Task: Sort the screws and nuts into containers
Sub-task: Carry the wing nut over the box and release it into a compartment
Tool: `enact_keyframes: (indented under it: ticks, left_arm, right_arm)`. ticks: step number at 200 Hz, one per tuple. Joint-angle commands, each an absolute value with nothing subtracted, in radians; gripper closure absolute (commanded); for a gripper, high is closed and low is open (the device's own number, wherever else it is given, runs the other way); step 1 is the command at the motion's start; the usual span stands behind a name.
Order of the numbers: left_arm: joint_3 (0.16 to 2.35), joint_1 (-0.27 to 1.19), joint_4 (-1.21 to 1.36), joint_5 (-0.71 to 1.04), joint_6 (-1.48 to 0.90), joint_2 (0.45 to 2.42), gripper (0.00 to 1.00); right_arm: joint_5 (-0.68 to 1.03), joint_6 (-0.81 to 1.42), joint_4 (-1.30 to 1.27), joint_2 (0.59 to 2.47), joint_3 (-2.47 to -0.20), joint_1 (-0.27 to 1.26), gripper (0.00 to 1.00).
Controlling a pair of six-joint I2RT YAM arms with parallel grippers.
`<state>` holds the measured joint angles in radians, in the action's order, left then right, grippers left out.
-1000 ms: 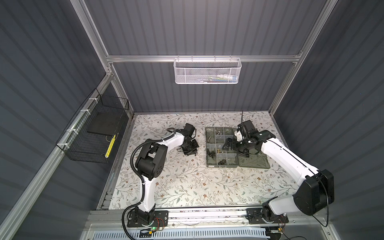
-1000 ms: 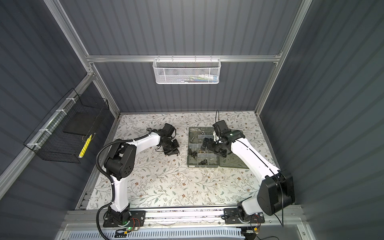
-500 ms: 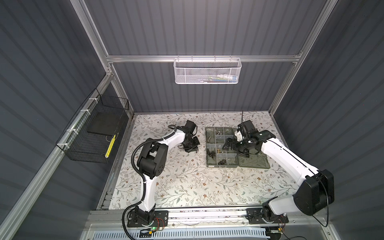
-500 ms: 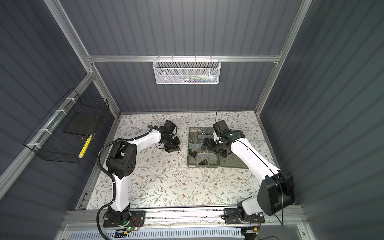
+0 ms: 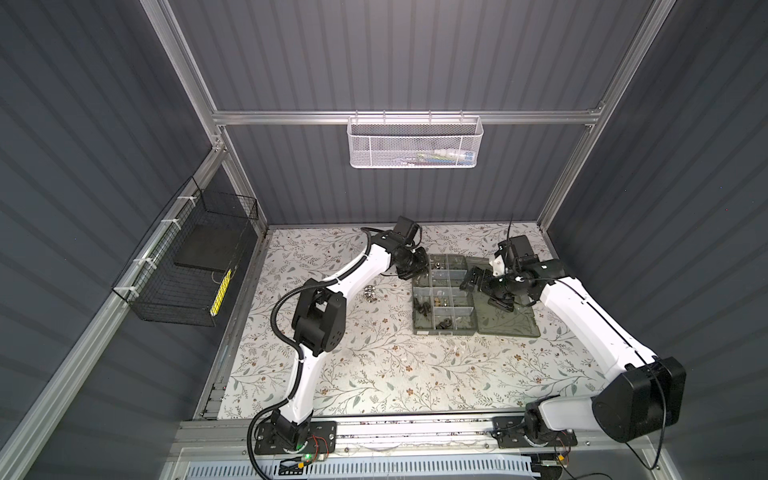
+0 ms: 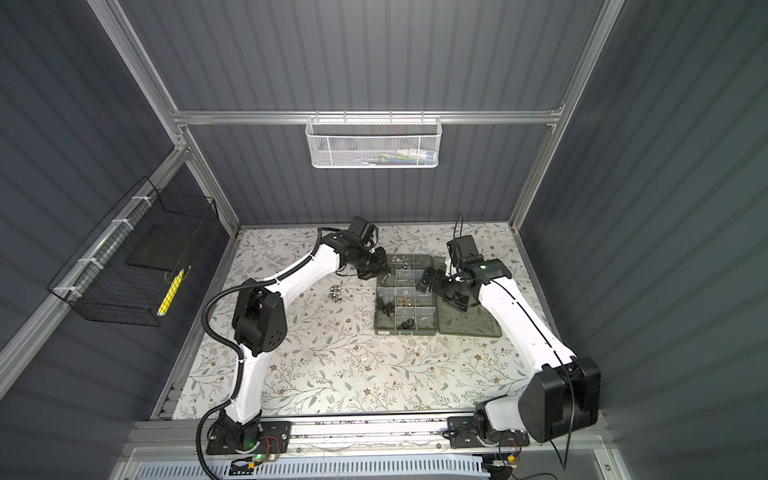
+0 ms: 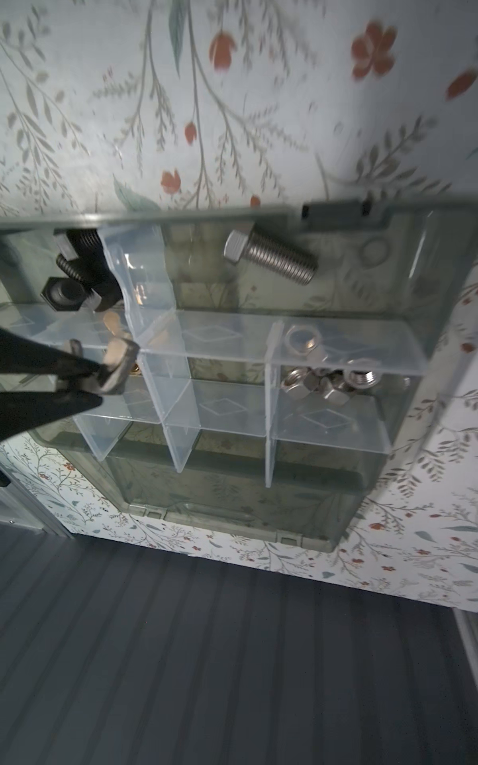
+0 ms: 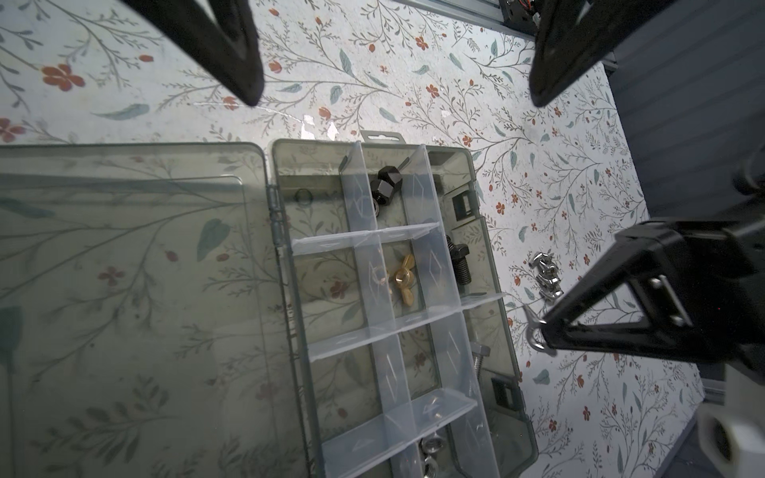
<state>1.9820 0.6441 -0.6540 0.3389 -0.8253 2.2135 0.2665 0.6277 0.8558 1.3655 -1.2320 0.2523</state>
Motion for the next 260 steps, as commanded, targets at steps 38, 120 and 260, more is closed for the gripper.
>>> enact_keyframes:
  ticks: [38,120,260]
  left_arm:
    - [2.075,0.676,-0.586,0.390,-0.851,2.302,0.95]
    - [2.184,0.684,-0.561,0.369,-0.879,2.443,0.95]
    - [2.239,0.683,-0.746,0.254,-0.780,2.387,0.47]
  right_arm:
    - [0.294,0.617,0.908,1.309,-1.211,0.213,0.01]
    - [0.319,0.577,0.943,1.258,-1.172,0.144,0.01]
    - [0.379,0.548,0.911,1.317,-1.194,0.116,0.01]
